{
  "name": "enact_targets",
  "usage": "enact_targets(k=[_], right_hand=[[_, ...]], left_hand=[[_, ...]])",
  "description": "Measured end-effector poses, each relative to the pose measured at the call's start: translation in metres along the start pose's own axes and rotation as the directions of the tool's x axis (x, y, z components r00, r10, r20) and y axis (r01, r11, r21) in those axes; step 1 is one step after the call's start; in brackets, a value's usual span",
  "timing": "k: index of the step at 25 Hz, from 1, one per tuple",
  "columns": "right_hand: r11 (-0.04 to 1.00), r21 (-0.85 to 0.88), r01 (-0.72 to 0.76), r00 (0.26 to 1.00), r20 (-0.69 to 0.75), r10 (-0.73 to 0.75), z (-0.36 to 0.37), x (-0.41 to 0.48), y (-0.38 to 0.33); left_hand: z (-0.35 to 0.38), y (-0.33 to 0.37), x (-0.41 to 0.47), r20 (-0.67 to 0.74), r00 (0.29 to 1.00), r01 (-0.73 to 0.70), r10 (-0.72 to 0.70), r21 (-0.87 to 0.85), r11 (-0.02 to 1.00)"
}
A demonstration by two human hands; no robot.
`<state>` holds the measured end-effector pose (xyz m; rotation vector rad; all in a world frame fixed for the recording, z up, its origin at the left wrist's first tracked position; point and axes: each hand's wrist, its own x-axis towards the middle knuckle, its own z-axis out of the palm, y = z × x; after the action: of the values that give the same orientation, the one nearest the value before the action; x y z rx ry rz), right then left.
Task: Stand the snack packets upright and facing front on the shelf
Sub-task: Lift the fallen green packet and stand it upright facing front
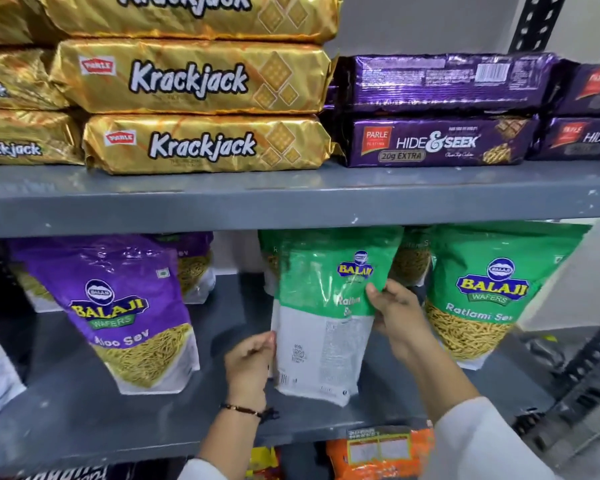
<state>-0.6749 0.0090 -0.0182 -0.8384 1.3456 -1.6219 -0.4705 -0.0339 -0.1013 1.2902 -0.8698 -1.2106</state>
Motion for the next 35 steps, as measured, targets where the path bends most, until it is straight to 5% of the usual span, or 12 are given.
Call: enact_targets(k=[8, 14, 21, 27, 29, 32, 33, 35], right_hand=[[0.997, 0.028, 0.076, 0.987, 0.139, -0.079, 0.029, 0.009, 0.009], [0.978, -0.057, 0.2, 0.978, -0.052, -0.203, 0.022, -0.019, 0.012], [0.987, 0.094, 0.134, 0.967, 0.205, -0.151, 0.028, -0.04, 0.031], [0.976, -0.092, 0.196, 0.858, 0.498, -0.125, 0.035, -0.036, 0.032], [0.935, -0.235, 0.264, 0.874, 0.468, -0.129, 0.036, -0.029, 0.031], [0.855, -0.395, 0.336, 0.928, 0.295, -0.228, 0.039, -0.019, 0.036], [0.865, -0.372, 0.338, 0.934, 0.249, -0.257, 0.039, -0.016, 0.038], [0.929, -0.224, 0.294, 0.942, 0.233, -0.242, 0.034, -0.008, 0.038]], left_hand=[[-0.003, -0.009, 0.003, -0.077, 0.997, -0.005, -0.002, -0.091, 0.996], [-0.012, -0.006, 0.008, 0.031, 0.999, -0.014, 0.017, -0.087, 0.996], [-0.013, -0.005, 0.003, 0.034, 0.999, 0.015, -0.009, -0.169, 0.986], [0.024, -0.005, -0.081, -0.102, 0.99, -0.118, 0.102, -0.163, 0.98], [0.04, -0.016, -0.104, -0.003, 0.993, -0.117, 0.117, -0.067, 0.991], [0.052, -0.026, -0.117, 0.328, 0.941, -0.102, 0.078, 0.058, 0.993], [0.05, -0.024, -0.114, 0.329, 0.94, -0.114, 0.088, 0.059, 0.992], [0.035, -0.01, -0.094, 0.115, 0.987, -0.115, 0.116, -0.018, 0.993]])
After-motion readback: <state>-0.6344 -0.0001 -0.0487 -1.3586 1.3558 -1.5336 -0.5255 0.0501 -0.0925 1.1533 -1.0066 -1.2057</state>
